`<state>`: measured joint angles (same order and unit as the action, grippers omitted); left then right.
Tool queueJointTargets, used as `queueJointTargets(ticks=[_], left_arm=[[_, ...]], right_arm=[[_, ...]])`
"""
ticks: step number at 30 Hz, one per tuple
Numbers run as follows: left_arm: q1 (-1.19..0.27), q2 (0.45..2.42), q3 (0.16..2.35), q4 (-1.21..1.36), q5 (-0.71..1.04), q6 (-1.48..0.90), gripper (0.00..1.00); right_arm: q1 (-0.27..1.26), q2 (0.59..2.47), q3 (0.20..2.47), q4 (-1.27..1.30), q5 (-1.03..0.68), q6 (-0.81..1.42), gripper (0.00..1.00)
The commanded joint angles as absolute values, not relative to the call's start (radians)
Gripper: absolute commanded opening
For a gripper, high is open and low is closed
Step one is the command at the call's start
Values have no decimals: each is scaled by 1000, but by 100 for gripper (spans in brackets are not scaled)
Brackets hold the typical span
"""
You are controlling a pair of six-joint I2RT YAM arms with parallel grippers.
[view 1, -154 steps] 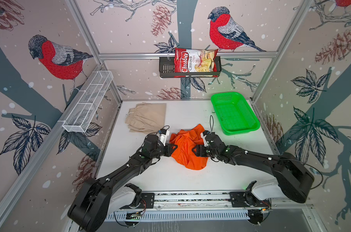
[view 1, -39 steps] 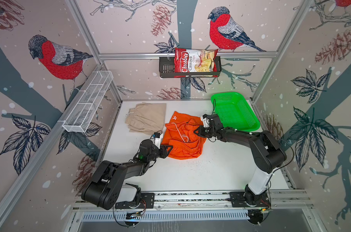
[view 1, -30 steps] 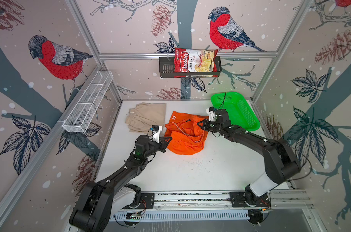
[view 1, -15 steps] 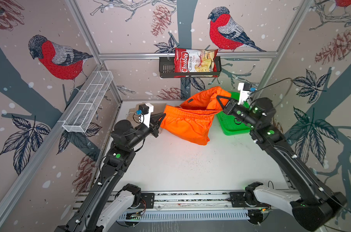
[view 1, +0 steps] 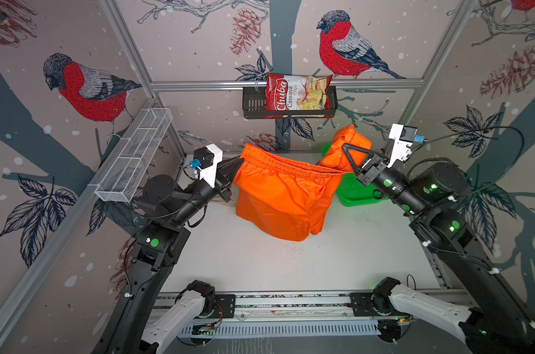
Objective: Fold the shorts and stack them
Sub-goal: 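Lift the orange shorts high by the waistband with both grippers, shaking them out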
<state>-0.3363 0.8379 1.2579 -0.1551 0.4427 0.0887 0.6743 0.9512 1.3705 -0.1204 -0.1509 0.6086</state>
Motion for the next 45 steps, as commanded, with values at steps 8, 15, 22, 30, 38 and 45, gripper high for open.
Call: queueJointTargets(ticks=[8, 15, 22, 30, 38, 45], left_arm=[[-333, 841, 1316, -186, 319, 130, 0], [-333, 792, 1336, -172, 371, 138, 0], [-334, 766, 1282, -162, 348, 85, 0], [-332, 917, 1228, -122, 304, 75, 0], [-313, 1151, 1522, -201, 145, 238, 0], [-313, 1136, 1724, -192, 153, 405, 0]], right_arm=[[688, 934, 1391, -132, -32, 610, 0], [720, 908, 1373, -113, -45, 618, 0], [733, 891, 1326, -83, -67, 616, 0], [609, 1038, 1341, -75, -114, 613, 0], [448, 1425, 1517, 78, -336, 667, 0], [468, 1796, 1947, 257, -642, 781, 0]])
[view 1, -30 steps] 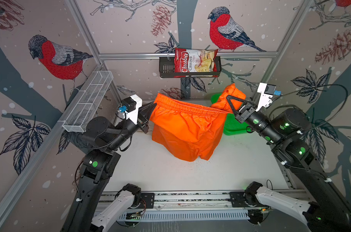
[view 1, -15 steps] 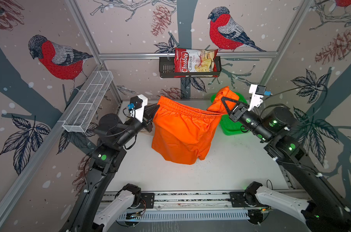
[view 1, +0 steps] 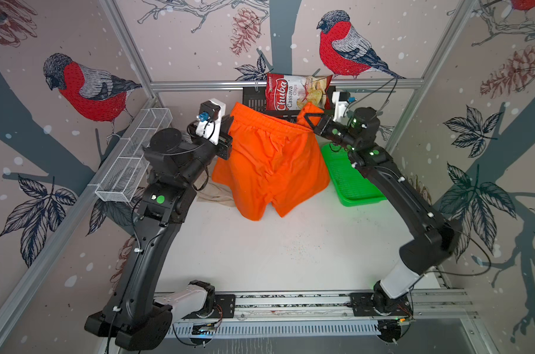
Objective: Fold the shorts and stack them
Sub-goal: 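Lift the orange shorts high by the waistband with both grippers, shaking them out, then lay the orange shorts down, dragging the left gripper toward the robot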
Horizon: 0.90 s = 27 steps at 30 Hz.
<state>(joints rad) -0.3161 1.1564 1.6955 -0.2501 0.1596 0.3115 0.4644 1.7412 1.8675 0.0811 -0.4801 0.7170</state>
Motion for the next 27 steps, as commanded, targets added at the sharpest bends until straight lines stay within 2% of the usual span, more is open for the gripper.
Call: queueJointTargets(ticks=[1, 5, 8, 13, 17, 20, 27], left_arm=[[-314, 1121, 1724, -193, 178, 412, 0], [-323, 1047, 1608, -218, 299, 433, 0], [-366, 965, 1411, -215, 333, 425, 0], [-587, 874, 1054, -140, 289, 374, 0], [-838, 943, 887, -52, 154, 324, 0], [-953, 1038, 819, 30, 147, 268, 0], [-1073, 1250, 752, 238, 188, 135, 0]], right_arm=[[464, 1822, 1970, 300, -673, 807, 0], [427, 1864, 1924, 375, -730, 873, 0], [386, 1853, 1752, 428, -761, 902, 0], [318, 1850, 1439, 470, -804, 893, 0], [283, 1864, 1299, 356, -814, 785, 0], [270, 1875, 1263, 225, -790, 675, 1], [255, 1871, 1214, 37, -721, 515, 5]])
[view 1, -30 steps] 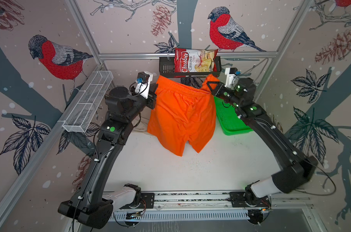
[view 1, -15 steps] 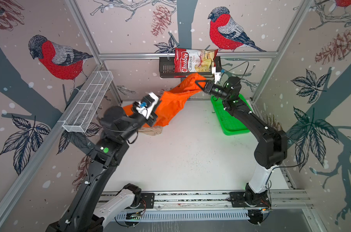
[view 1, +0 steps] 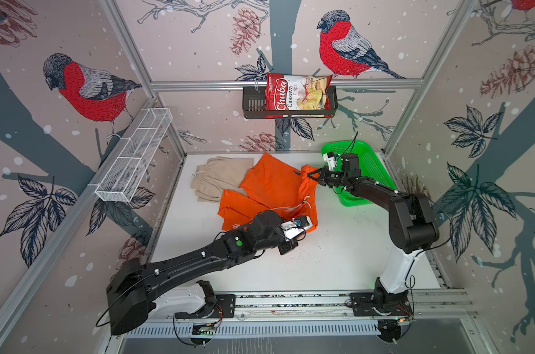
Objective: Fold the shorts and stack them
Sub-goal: 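Lay the orange shorts down, dragging the left gripper toward the robot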
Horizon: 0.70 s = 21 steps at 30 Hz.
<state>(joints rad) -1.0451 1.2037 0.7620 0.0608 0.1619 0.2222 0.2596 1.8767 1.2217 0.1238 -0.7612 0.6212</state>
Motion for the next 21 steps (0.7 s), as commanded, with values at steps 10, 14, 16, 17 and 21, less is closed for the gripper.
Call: queueJointTargets(ticks=[10, 14, 16, 17, 21], left_arm=[[-1140, 1438, 816, 316, 244, 29, 67], [-1139, 1378, 787, 315, 156, -20, 78], [-1136, 1333, 752, 316, 81, -54, 81], [-1129, 1313, 732, 320, 56, -65, 82], [-1037, 1232, 647, 331, 48, -170, 84]], right_arm=[[230, 1733, 1166, -123, -559, 398, 54], [218, 1663, 1163, -208, -441, 346, 67], [218, 1629, 1163, -250, -362, 319, 67], [218, 1613, 1160, -264, -329, 309, 67], [218, 1564, 1142, -287, -258, 268, 68]])
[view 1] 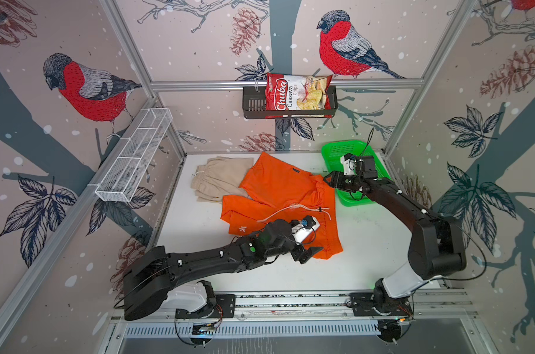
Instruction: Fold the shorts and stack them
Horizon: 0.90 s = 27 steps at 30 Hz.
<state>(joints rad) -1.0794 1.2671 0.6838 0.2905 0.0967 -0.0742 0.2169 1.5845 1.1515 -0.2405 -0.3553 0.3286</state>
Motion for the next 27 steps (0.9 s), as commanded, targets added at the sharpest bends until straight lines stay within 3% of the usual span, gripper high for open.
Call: queueJointTargets(ticks=[1, 11, 27], left_arm=[[-1008, 1214, 620, 343, 51, -202, 84], [-818, 1130, 483, 352, 69, -390, 85], [-724, 1139, 454, 358, 129, -446, 85]], right_arm=[[218, 1562, 1138, -290, -263, 257, 68], [222, 1698, 1145, -225, -329, 297, 69], [197, 1876, 1307, -239, -154, 319, 69]])
